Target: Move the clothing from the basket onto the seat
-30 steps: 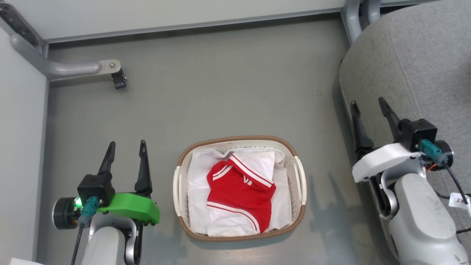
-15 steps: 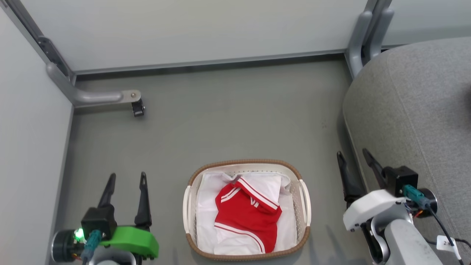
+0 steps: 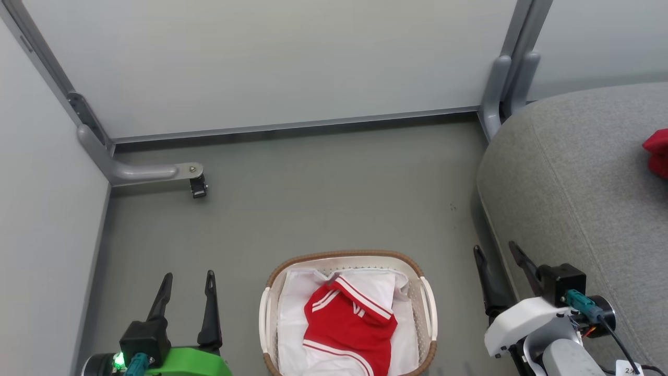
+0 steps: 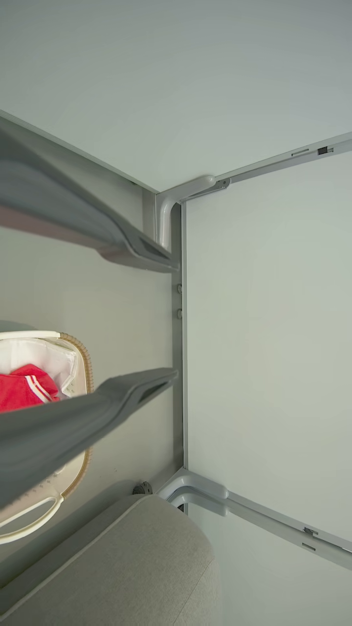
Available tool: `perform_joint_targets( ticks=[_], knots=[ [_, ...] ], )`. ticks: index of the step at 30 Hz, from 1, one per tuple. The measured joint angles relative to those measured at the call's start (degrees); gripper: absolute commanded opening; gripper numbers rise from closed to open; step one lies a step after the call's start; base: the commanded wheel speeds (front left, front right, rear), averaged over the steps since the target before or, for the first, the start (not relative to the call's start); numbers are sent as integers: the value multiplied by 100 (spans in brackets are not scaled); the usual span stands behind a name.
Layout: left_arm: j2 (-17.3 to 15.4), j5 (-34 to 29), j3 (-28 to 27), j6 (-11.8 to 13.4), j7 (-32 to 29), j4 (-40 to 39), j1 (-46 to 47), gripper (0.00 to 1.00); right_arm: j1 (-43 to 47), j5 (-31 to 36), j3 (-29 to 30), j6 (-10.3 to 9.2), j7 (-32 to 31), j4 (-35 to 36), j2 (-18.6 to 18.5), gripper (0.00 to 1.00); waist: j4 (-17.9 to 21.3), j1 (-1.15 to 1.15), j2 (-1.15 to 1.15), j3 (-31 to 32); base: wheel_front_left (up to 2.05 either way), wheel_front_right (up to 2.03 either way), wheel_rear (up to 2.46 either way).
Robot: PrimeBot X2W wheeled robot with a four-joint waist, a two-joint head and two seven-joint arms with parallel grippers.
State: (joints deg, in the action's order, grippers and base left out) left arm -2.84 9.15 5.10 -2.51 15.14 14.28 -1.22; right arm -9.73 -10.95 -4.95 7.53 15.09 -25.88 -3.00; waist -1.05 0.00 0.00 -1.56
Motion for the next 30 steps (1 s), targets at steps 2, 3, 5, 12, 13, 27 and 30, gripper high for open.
perform_joint_targets(
  ticks=[2, 3, 5, 12, 13, 27, 30],
  knots=[
    [0, 0, 2, -1, -1, 3, 0, 100, 0, -20, -25, 0, 0, -3, 1, 100, 18, 0, 0, -3, 0, 0, 0],
    [0, 0, 8, -2, 0, 4, -1, 100, 0, -29, -45, 0, 0, -4, 1, 100, 23, 0, 0, -10, 0, 0, 0],
    [-1, 19, 26, -23, -1, 22, -1, 100, -1, -37, -63, 0, 0, -3, 4, 100, 31, 0, 0, -41, 0, 0, 0],
    [0, 144, 349, -104, 0, 176, 193, 100, -328, -38, -123, 0, 0, 157, -41, 100, 94, 0, 0, -369, 0, 0, 0],
    [-1, 166, 430, -107, -1, 227, 271, 100, -419, -38, -140, 0, 0, 183, -51, 100, 114, 0, 0, -442, 0, 0, 0],
    [11, 180, 1291, -191, -1, 994, 1862, 100, -1634, -160, -325, 0, 0, 867, -145, 100, 540, 0, 0, -1874, 0, 0, 0],
    [14, 90, 1358, -254, -1, 1192, 2186, 100, -1783, -175, -312, 0, 0, 973, -130, 100, 650, 0, 0, -2217, 0, 0, 0]
  ],
)
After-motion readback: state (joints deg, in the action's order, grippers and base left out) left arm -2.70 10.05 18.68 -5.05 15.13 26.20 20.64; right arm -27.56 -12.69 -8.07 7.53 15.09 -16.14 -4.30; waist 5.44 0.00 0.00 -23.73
